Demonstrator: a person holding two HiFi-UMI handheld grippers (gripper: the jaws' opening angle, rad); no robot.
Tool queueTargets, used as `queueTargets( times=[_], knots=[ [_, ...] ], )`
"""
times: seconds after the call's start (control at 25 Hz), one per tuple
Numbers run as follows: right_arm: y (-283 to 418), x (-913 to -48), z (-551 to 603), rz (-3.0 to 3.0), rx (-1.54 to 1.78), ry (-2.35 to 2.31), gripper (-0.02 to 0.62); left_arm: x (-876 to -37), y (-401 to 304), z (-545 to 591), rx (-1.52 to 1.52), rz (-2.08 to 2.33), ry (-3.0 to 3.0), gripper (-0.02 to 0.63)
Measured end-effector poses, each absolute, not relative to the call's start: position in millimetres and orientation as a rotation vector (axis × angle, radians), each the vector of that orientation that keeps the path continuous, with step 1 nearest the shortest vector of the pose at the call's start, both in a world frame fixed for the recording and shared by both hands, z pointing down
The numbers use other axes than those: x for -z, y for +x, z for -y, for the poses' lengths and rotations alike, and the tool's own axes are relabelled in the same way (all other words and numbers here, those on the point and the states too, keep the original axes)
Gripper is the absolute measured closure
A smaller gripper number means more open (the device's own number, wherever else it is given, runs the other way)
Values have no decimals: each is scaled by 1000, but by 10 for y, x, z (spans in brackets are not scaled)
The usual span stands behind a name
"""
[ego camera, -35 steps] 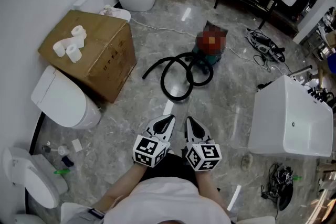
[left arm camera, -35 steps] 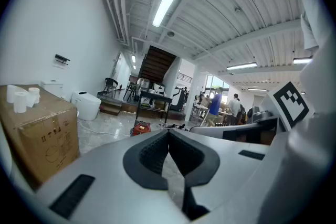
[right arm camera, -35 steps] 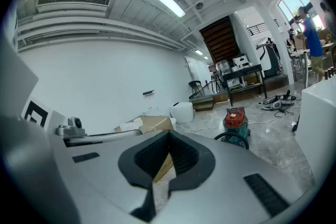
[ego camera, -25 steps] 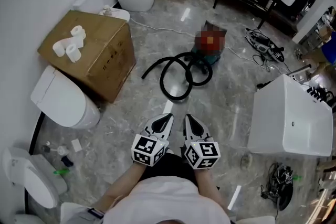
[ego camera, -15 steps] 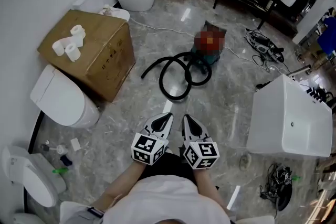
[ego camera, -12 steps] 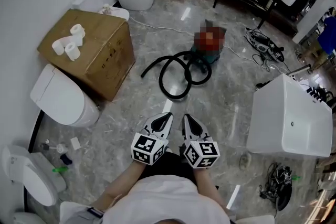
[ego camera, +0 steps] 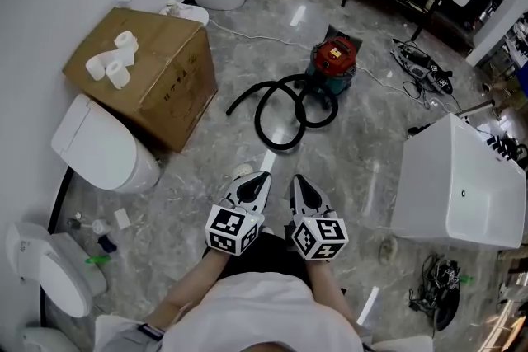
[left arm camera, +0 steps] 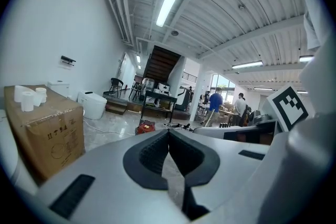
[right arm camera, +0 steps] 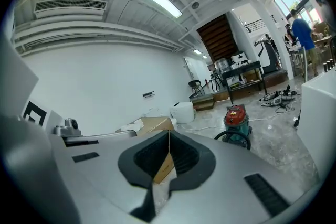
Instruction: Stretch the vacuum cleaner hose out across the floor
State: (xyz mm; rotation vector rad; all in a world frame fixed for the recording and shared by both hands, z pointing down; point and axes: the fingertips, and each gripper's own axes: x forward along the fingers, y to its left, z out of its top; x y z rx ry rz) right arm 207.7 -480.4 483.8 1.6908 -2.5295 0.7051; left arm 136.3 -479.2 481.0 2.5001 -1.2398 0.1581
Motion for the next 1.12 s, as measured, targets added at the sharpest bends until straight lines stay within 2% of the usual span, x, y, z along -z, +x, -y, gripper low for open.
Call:
queueTargets(
  times=[0.72,1.12],
  knots=[
    [2186,-4822,5695,2503,-643,1762,578,-4866,1392,5752,-152,1231,2502,597],
    [1942,-4788,6556,2524,-641,1690,578,-4777,1294,6698,-141,1228,2498,597]
  ],
)
